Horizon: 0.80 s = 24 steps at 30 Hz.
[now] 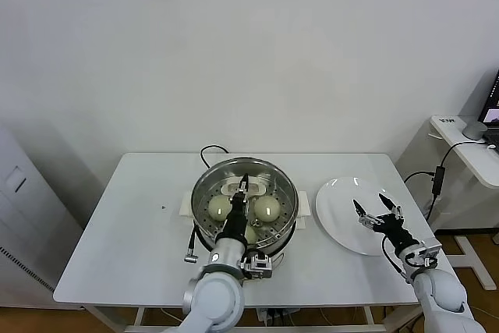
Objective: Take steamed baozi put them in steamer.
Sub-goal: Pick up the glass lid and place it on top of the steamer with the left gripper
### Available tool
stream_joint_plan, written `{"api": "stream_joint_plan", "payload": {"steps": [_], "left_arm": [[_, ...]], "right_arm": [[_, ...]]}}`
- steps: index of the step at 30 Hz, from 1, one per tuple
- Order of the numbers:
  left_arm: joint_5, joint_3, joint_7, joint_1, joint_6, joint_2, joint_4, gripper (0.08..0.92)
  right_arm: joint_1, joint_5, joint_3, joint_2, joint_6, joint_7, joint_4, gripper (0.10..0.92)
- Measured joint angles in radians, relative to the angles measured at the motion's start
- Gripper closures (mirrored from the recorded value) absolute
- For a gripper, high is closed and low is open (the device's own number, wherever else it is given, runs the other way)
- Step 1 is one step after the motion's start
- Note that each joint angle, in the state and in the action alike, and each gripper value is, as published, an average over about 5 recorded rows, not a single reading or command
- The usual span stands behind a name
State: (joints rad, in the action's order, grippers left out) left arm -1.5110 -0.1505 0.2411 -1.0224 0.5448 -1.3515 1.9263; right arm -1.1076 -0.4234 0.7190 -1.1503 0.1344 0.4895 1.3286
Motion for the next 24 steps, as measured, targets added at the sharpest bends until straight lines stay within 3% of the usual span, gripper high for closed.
{"api": "stream_joint_plan", "payload": {"steps": [24], "left_arm": [[0.028, 0.007, -0.036, 0.0, -0.008, -0.019, -0.05, 0.895]], "right_arm": [[-0.006, 0.002, 0.004, -0.004, 0.002, 0.003, 0.001, 0.203]]}}
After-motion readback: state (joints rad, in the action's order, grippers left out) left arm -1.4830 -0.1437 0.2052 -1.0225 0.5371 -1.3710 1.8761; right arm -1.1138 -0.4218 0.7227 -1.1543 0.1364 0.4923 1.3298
